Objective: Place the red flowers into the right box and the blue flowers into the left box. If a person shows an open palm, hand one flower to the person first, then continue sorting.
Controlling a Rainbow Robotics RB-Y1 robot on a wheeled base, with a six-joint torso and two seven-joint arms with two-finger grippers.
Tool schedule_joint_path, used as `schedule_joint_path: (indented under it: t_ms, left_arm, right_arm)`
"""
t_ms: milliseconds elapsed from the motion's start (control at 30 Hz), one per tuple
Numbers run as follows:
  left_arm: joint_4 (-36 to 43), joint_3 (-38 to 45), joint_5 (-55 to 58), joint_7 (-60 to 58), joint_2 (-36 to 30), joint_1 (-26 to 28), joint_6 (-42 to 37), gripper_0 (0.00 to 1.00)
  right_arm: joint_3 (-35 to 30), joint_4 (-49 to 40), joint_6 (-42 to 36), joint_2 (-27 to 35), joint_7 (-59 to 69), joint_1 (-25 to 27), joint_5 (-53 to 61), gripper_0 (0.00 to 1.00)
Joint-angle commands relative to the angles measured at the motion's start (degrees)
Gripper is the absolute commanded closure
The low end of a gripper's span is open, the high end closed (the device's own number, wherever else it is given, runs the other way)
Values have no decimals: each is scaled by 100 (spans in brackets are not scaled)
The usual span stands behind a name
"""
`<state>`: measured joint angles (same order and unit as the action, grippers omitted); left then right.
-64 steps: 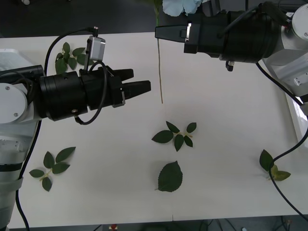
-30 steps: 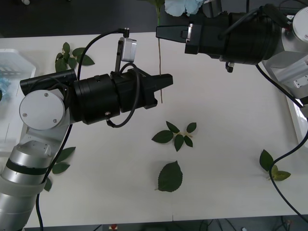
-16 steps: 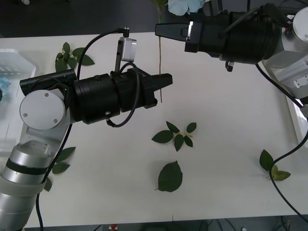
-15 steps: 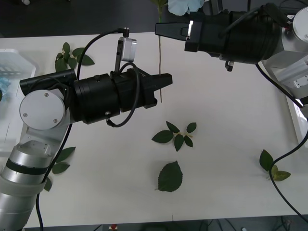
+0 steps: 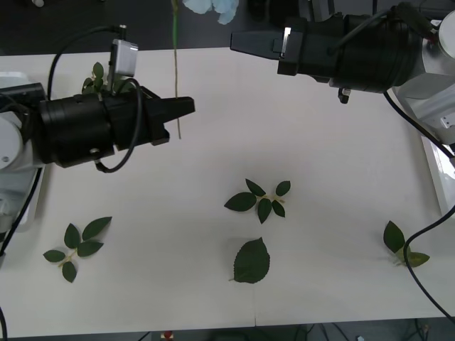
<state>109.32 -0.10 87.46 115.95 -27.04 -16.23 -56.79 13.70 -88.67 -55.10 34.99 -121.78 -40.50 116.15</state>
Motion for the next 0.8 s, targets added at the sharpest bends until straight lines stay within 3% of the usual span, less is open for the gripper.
schedule_joint_path:
  t_ms: [33, 167, 367, 500, 800]
  left_arm:
    - [98, 1064, 78, -292, -512, 243, -781, 100]
    - [98, 2172, -317, -292, -785, 515, -1941, 100]
    - [54, 3244, -924, -213, -1048, 946, -2891, 100]
    - [63, 3789, -1521, -142, -1330, 1394, -2970, 100]
    - [28, 4395, -2875, -90, -1549, 1957, -2829, 100]
  right_arm:
    - [-78, -195, -98, 641, -312, 33, -66, 0]
    - [-78, -168, -520, 1142, -443, 33, -198, 0]
    - [-78, 192, -1407, 1713, -1217, 33, -250, 0]
    - [-78, 456, -2005, 2038, -1946, 103, -250, 0]
    - [-86, 175, -2066, 2557, -3322, 701, -39, 0]
